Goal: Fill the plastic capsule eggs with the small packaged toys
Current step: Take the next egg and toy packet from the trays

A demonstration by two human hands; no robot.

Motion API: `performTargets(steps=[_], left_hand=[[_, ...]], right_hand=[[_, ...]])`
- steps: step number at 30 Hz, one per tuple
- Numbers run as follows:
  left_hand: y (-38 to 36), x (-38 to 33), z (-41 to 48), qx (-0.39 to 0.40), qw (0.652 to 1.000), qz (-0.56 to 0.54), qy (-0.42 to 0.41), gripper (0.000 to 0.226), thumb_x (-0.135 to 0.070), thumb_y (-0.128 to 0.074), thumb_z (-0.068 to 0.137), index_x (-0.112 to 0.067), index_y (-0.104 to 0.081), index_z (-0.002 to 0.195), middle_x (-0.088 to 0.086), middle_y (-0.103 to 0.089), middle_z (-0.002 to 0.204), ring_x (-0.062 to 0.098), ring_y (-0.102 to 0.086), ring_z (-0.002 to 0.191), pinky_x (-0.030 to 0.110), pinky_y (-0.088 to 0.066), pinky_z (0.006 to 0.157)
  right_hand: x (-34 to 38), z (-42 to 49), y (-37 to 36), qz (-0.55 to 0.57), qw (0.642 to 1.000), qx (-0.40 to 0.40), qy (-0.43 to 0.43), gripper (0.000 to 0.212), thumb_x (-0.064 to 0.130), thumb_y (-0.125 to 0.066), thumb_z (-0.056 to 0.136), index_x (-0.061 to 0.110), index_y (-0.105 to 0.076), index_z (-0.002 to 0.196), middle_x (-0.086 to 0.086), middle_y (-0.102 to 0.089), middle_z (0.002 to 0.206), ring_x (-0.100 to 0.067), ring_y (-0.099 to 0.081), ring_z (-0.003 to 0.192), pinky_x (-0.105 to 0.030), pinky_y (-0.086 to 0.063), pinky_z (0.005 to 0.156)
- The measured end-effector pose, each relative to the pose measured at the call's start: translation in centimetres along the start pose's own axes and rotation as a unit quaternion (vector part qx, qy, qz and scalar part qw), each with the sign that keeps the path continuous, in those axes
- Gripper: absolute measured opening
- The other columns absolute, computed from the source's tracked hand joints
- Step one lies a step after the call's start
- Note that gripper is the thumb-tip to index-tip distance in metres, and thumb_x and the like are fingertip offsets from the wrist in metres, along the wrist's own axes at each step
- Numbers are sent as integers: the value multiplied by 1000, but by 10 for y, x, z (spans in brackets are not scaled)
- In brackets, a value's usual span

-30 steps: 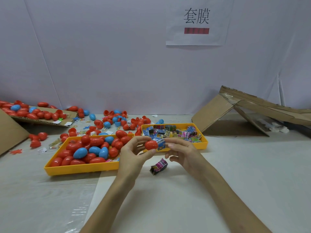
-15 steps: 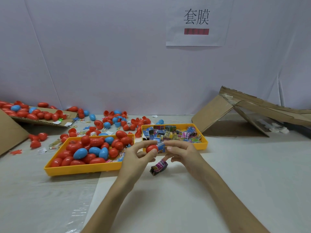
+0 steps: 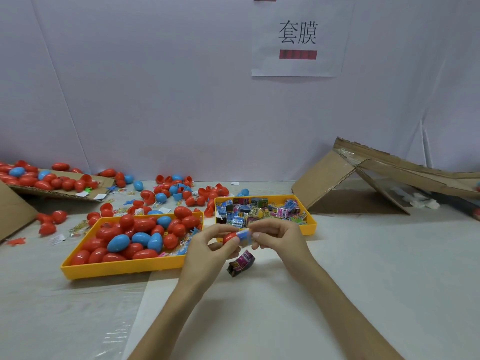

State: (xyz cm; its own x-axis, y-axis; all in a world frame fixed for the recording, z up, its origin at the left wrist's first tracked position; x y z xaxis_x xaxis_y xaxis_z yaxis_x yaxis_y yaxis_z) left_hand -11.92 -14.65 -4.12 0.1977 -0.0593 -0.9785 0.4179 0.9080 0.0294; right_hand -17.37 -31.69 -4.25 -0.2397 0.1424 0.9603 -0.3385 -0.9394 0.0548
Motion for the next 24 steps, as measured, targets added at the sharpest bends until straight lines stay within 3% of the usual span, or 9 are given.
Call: performTargets(steps=[5, 11, 24], left_hand=[[3, 1, 1, -14, 999, -45, 10, 15, -2, -70, 91, -15, -76, 97, 4, -74, 86, 22, -76, 75, 21, -58, 63], [0, 2, 1, 8, 1000, -12, 4, 14, -7, -73, 90, -18, -74, 98, 2, -74, 90, 21, -76, 77, 24, -59, 65], [1, 5, 3, 27, 999, 33, -5, 17, -14, -81, 84, -23, -73, 97, -3, -74, 95, 17, -76, 83, 25, -60, 65]], right_hand=[[4, 0, 3, 12, 999, -27, 13, 28, -2, -71, 88, 24, -80, 87, -6, -78, 91, -18, -72, 72, -22, -52, 65], [6, -1, -2, -31, 999, 3, 9, 15, 12, -71, 92, 23, -78, 100, 8, -76, 103, -13, -71, 90, -23, -55, 69], [9, -4, -9, -44, 998, 48, 19, 6, 18, -73, 91, 20, -78, 95, 2, -75, 88, -11, -70, 80, -17, -50, 62]])
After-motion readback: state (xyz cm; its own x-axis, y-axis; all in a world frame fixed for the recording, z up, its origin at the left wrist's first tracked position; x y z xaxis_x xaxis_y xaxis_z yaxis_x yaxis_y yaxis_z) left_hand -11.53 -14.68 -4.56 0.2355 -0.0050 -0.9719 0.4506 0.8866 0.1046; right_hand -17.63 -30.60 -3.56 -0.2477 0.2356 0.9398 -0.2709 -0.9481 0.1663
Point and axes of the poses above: each hand's wrist, its own z-axis towards the middle knuckle, its own y-axis out of the back of the hand, x = y × z, the point moved 4 cm from there along z, towards the middle knuckle
